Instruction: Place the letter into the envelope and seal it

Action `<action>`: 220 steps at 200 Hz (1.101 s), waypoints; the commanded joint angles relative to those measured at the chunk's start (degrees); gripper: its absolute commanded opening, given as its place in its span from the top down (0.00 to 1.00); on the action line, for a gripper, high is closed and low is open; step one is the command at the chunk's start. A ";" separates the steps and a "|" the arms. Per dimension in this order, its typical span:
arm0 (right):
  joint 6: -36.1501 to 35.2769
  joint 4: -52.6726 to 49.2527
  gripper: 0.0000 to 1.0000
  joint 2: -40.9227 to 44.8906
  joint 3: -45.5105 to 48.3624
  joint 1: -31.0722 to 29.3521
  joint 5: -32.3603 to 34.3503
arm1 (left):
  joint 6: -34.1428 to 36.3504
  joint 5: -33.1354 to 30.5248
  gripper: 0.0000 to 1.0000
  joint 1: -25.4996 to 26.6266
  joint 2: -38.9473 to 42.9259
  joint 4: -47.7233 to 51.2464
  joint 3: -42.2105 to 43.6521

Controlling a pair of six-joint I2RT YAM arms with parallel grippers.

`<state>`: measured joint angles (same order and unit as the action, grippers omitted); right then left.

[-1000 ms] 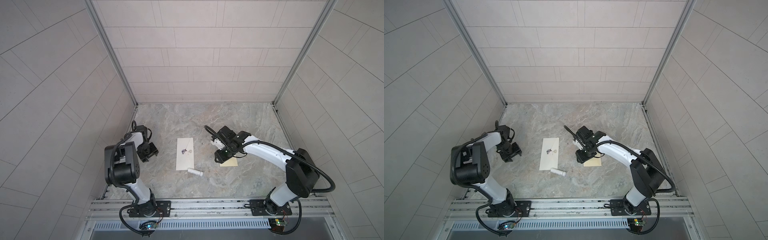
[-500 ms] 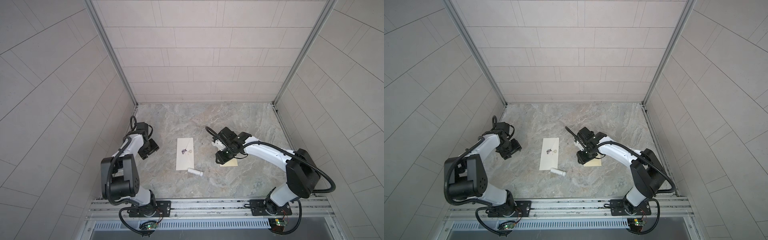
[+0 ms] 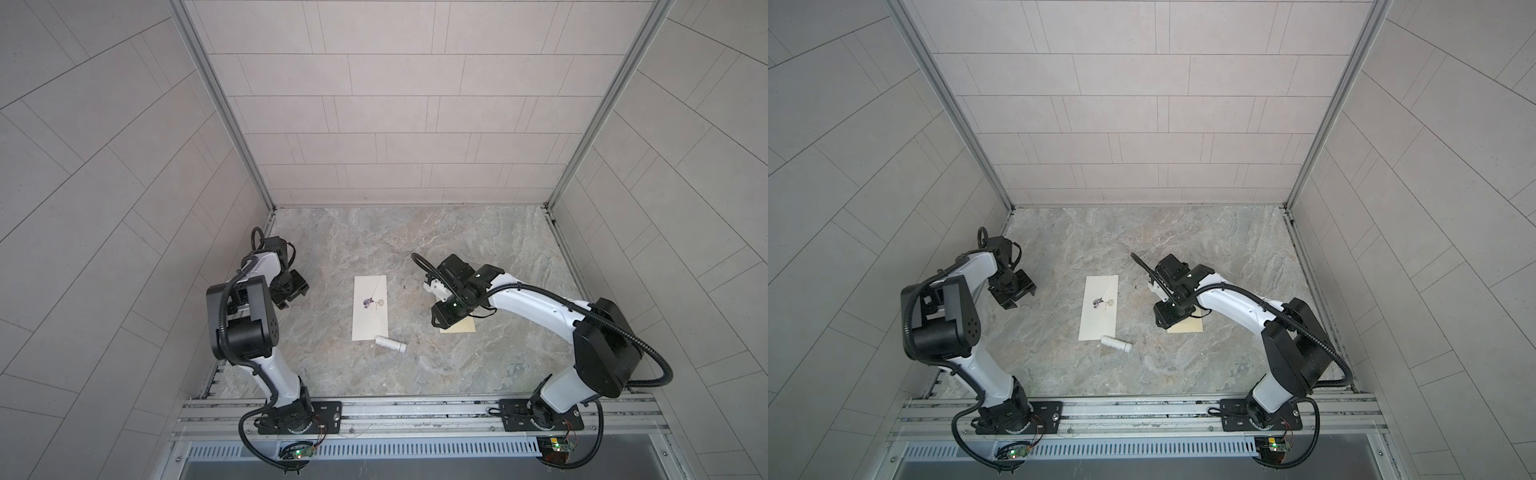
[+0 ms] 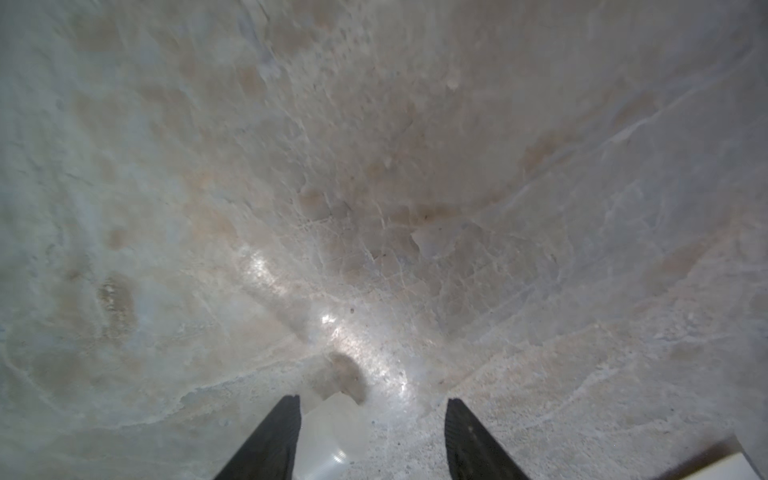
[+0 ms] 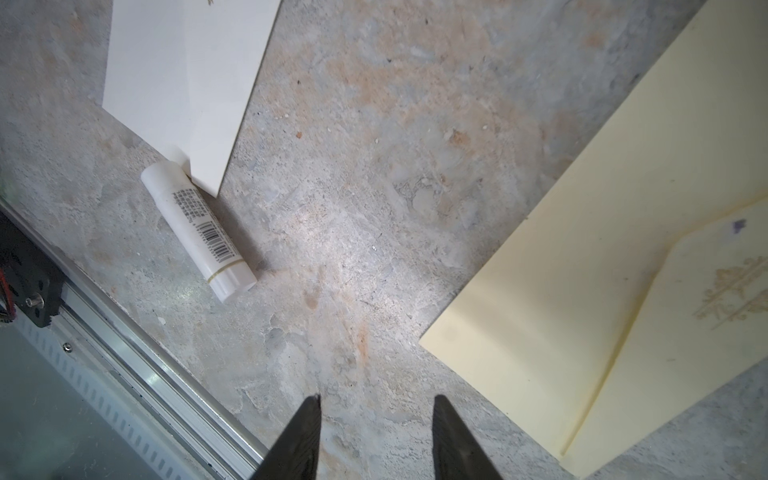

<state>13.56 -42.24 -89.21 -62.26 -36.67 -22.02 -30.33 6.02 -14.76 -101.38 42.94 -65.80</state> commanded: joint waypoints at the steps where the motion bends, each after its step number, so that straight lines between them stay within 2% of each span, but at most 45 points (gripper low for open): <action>1: -0.24 -1.89 0.54 2.26 0.62 0.63 0.67 | 1.54 1.68 0.41 0.05 -0.45 -0.44 0.34; 82: -1.08 -1.95 0.54 2.20 0.29 1.33 0.00 | 0.47 2.48 0.44 1.57 3.35 -1.54 8.72; 131: -0.56 -0.66 0.54 2.88 1.61 1.33 -0.13 | -2.44 3.62 0.47 4.97 6.71 -2.89 13.40; 140: -0.49 -0.44 0.54 3.03 1.84 1.29 -0.20 | -3.17 3.69 0.51 5.36 6.91 -3.35 14.04; 220: 0.56 0.54 0.54 3.82 2.93 1.33 0.15 | -3.48 5.70 0.52 7.04 5.70 -4.31 13.09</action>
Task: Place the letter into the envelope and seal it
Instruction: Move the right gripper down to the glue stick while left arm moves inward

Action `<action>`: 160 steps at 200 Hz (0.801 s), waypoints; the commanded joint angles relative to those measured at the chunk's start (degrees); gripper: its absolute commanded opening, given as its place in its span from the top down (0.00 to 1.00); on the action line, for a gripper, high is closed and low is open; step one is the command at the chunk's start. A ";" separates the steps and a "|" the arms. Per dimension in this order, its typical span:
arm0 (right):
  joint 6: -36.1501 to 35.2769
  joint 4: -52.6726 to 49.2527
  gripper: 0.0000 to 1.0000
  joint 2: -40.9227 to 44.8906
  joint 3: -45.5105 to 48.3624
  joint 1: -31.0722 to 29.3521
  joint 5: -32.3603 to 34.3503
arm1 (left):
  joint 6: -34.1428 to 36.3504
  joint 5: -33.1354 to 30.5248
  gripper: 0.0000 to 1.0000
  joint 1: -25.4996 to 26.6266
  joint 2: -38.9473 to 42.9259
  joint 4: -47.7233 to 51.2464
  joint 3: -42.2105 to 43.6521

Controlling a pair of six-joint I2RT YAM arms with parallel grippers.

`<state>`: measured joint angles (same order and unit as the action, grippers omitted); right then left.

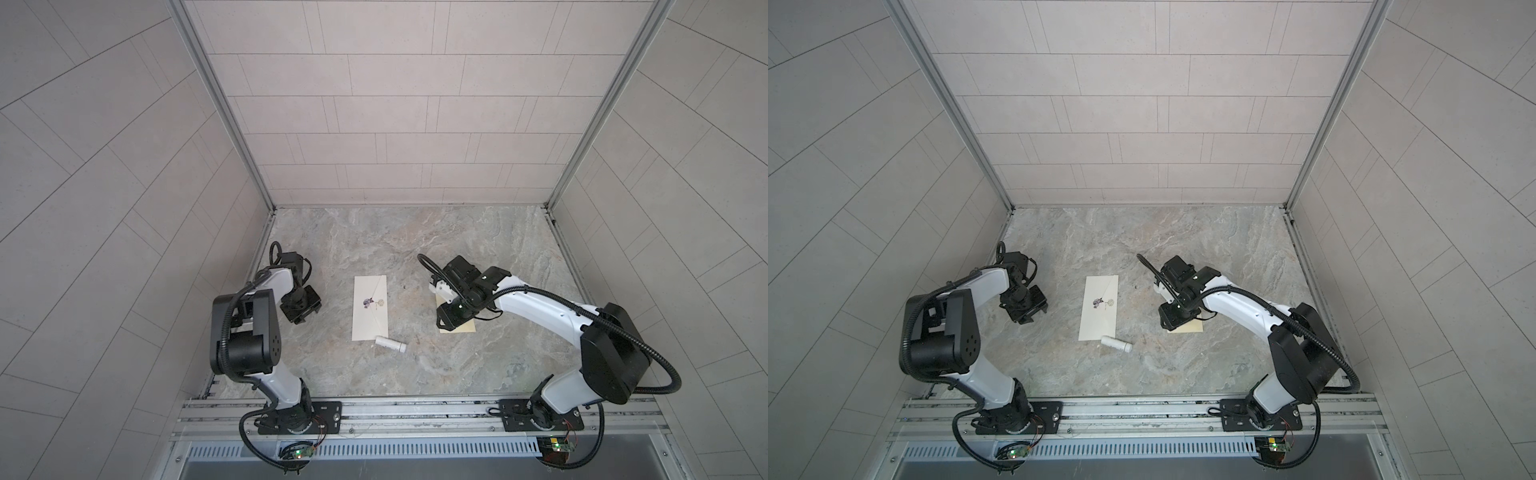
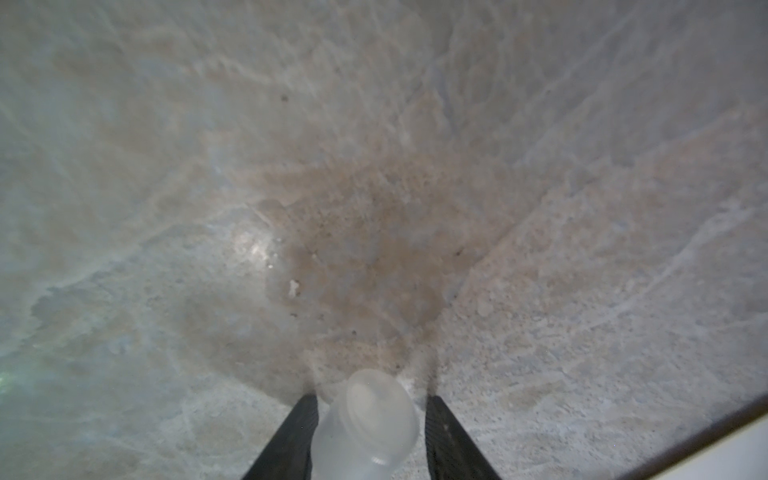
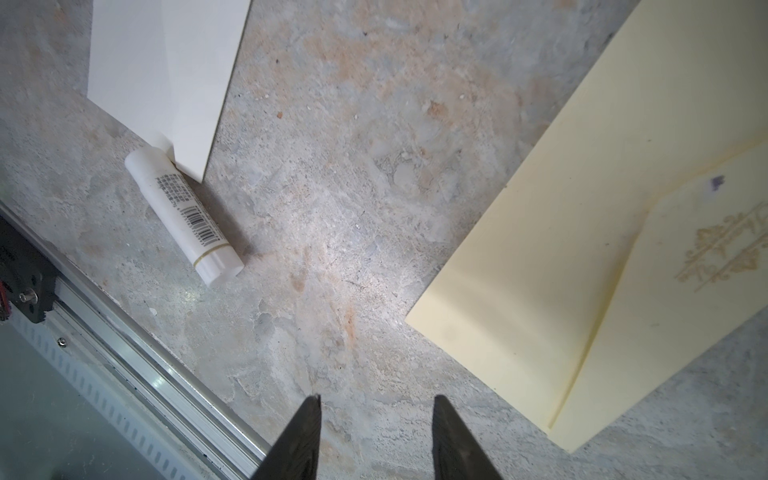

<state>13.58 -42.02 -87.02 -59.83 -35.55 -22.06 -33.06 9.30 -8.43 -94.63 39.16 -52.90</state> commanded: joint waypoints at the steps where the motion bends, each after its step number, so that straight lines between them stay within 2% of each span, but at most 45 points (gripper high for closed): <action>1: 0.51 0.34 0.54 1.66 0.51 0.22 0.19 | -0.72 2.58 0.52 0.70 -1.11 -0.55 0.10; 56: 1.24 1.11 0.54 1.00 0.31 0.22 0.44 | 0.85 4.57 0.50 2.96 -4.55 0.40 -3.63; 160: 2.15 2.71 0.54 -2.01 -0.73 0.22 -0.61 | 0.23 2.37 0.52 3.50 -9.15 2.92 -10.41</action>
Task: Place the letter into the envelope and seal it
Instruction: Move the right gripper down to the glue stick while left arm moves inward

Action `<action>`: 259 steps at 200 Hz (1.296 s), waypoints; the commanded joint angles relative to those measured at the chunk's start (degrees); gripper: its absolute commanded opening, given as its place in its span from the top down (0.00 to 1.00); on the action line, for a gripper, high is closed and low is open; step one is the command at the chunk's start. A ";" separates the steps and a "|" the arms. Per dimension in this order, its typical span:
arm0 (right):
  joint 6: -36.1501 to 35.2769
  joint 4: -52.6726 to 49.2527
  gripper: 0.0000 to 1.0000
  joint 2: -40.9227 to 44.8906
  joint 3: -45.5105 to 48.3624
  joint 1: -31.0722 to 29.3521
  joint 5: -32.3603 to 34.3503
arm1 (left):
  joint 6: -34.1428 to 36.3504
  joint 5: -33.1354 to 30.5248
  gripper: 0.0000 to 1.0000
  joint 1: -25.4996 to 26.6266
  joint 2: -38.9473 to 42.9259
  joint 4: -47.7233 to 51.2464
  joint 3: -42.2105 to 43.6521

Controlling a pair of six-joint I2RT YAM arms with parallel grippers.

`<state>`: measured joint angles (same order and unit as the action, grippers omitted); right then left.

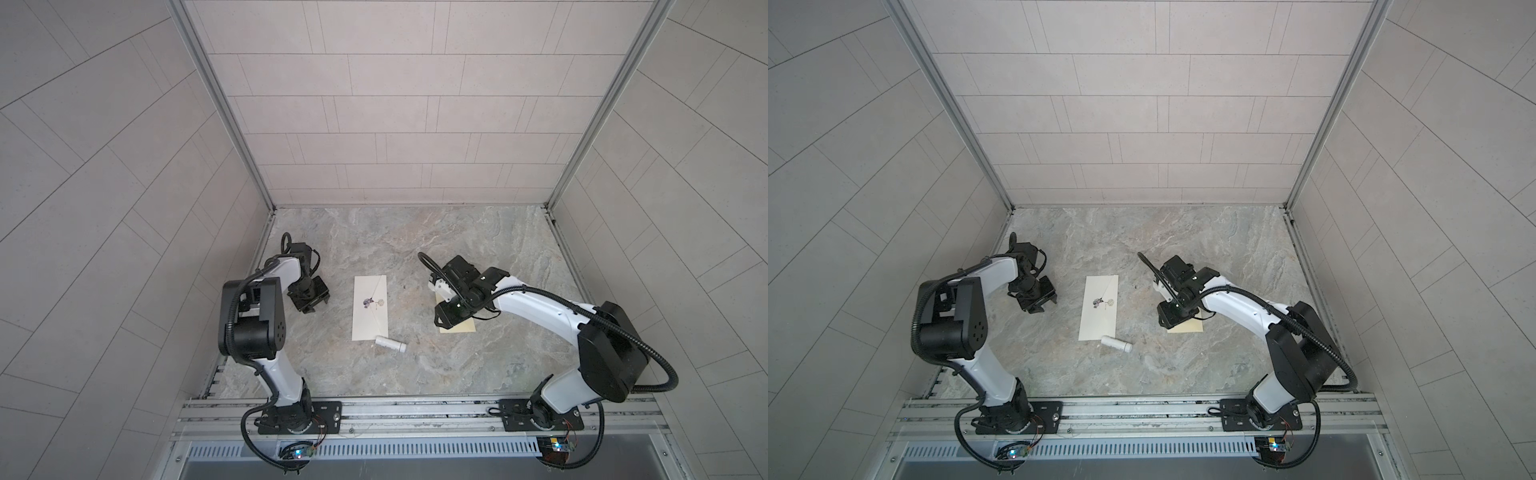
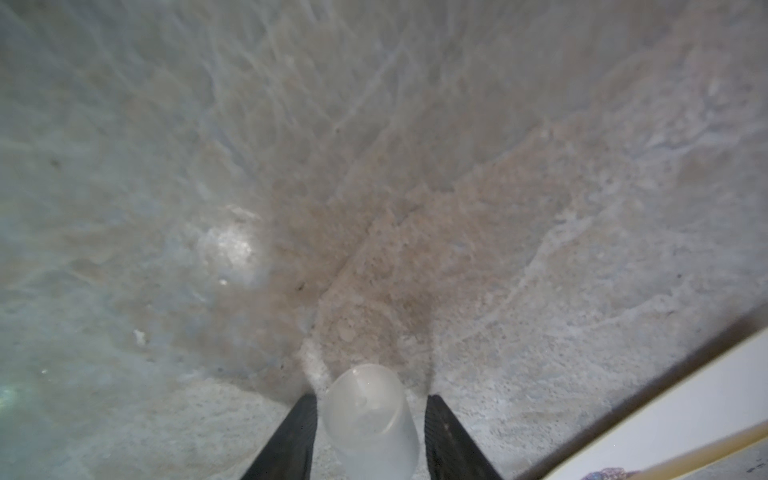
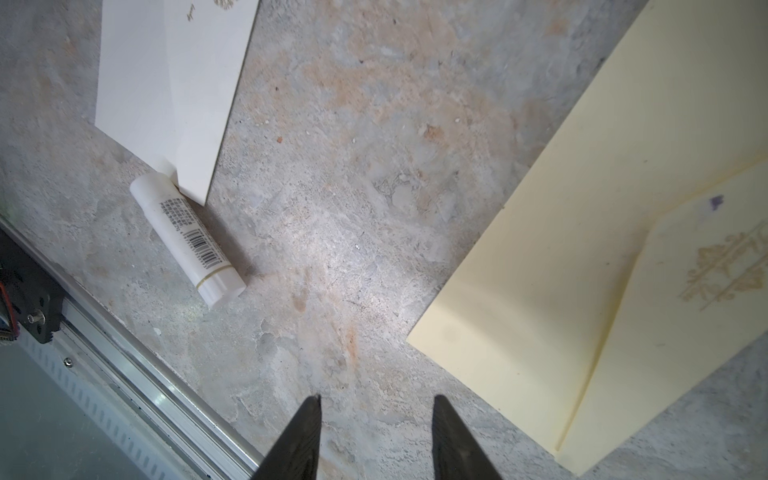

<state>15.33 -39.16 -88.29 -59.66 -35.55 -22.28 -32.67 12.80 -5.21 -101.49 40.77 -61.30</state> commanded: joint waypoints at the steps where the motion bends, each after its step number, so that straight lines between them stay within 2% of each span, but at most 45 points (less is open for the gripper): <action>1: 0.40 -0.19 0.54 -0.74 -0.90 0.17 -0.39 | -0.14 -1.16 0.52 0.25 -2.34 1.36 -2.05; 90: 0.68 -0.73 0.55 0.22 -0.29 0.05 0.07 | -2.04 -0.86 0.60 2.31 -3.55 -0.42 -1.52; 147: 0.42 -1.19 0.55 0.15 -0.74 -1.00 1.01 | -5.93 -1.14 0.73 4.94 -0.55 -2.10 0.13; 159: 0.44 -1.48 0.55 -0.08 -1.00 -1.51 1.39 | -6.90 -0.90 0.78 5.37 0.26 -2.47 0.13; 179: 0.65 -1.65 0.55 -0.63 -1.68 -3.00 3.04 | -8.00 -0.89 0.85 6.47 1.58 -2.88 0.13; 209: 1.58 -1.15 0.55 -1.68 -3.19 -5.99 6.27 | -10.24 -1.44 1.00 8.58 3.71 -3.44 0.51; 259: -0.56 -5.10 0.54 -7.64 -10.69 -14.82 10.88 | -12.80 -1.11 1.00 12.34 8.44 -8.24 5.75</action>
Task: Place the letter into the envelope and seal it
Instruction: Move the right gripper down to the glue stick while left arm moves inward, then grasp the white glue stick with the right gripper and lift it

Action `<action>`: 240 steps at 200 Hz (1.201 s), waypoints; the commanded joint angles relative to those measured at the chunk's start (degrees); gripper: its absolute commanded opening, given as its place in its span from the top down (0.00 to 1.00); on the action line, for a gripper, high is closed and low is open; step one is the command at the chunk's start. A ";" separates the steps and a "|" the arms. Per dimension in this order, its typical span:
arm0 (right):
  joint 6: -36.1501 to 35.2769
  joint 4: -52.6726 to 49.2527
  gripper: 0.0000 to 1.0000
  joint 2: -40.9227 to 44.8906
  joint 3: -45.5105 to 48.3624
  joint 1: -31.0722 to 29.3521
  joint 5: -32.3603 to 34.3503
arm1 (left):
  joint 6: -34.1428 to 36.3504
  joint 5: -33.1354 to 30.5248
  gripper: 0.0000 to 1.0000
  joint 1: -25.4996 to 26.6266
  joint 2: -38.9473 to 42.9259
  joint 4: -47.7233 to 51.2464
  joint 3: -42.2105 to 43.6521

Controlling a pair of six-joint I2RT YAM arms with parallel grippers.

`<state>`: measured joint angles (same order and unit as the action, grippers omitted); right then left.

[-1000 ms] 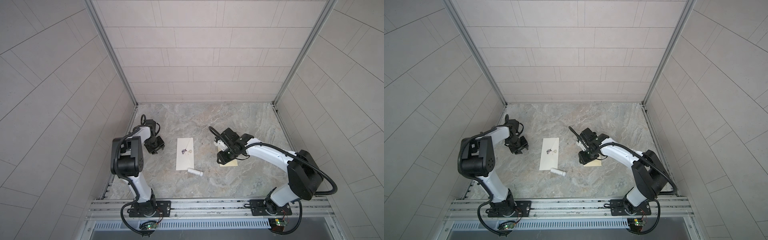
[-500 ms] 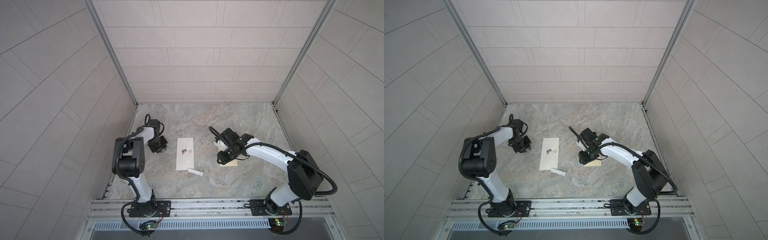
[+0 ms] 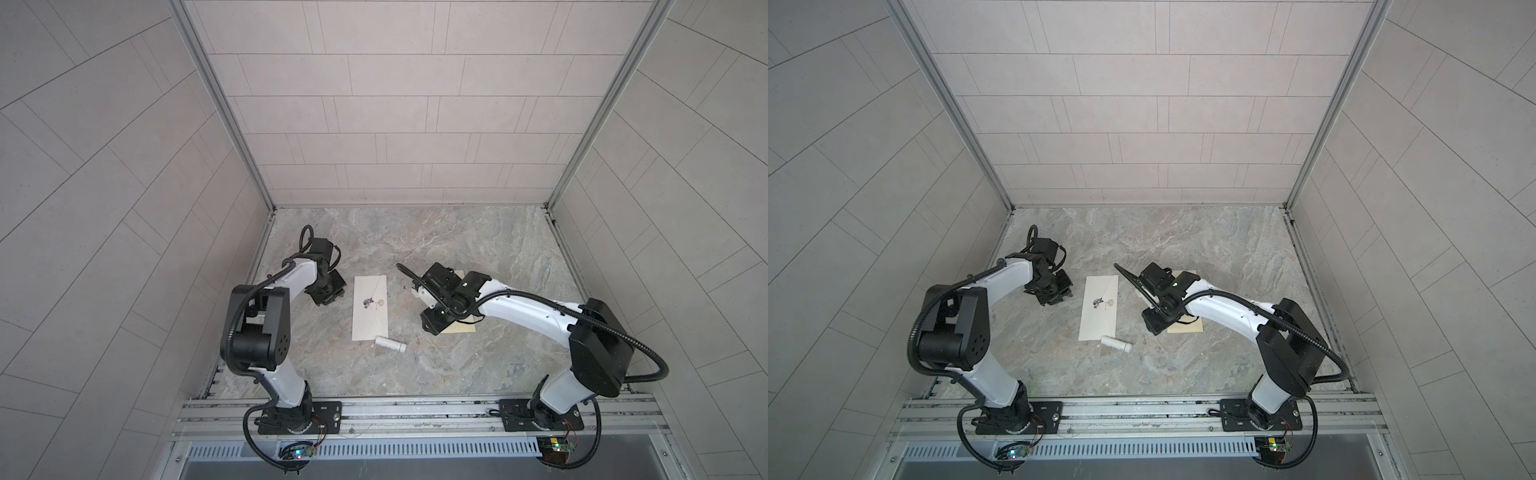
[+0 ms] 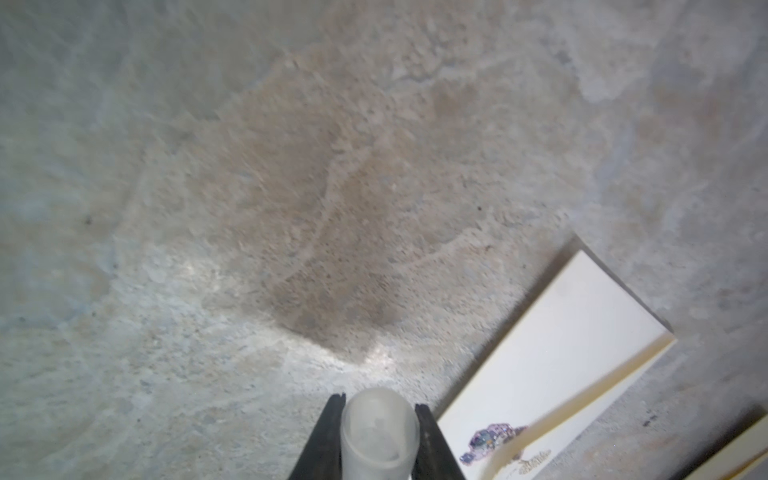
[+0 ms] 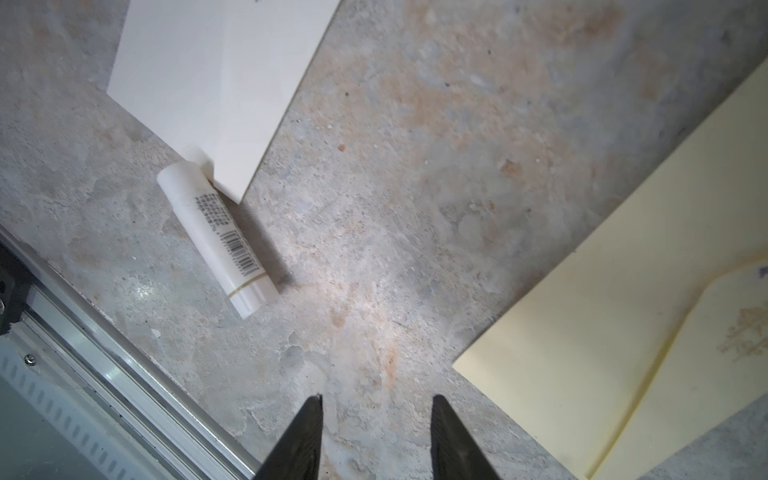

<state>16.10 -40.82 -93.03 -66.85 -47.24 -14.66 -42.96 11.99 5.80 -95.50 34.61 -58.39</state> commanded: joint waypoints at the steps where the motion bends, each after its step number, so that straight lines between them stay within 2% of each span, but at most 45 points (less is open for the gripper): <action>1: -1.33 -3.46 0.54 -3.01 -3.61 -3.30 3.24 | -2.49 -0.17 1.00 1.36 2.53 -2.17 2.97; 34: -1.54 -2.85 0.50 -5.92 -5.05 -5.80 1.22 | -1.71 1.90 1.00 3.89 2.93 -4.60 5.68; 90: -1.58 -1.05 0.47 -13.50 -8.77 -9.57 -0.53 | -4.85 10.12 1.00 4.94 1.47 -12.32 10.67; 135: -1.07 -0.53 0.47 -19.30 -13.28 -10.60 -2.02 | -1.09 10.46 1.00 4.75 1.64 -7.90 9.09; 201: 0.66 1.01 0.49 -21.05 -10.53 -11.63 -0.29 | 0.18 12.74 1.00 4.66 -0.72 -7.14 7.20; 220: 1.27 1.56 0.54 -20.66 -9.71 -11.73 0.16 | 0.46 13.27 1.00 4.68 -1.16 -6.59 6.64; 240: 1.81 1.97 0.73 -20.48 -9.70 -11.73 0.36 | 1.12 12.31 0.99 4.66 -1.19 -4.81 6.47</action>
<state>16.47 -38.44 -113.49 -78.19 -58.50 -15.16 -43.00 25.02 10.48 -95.72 26.35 -51.13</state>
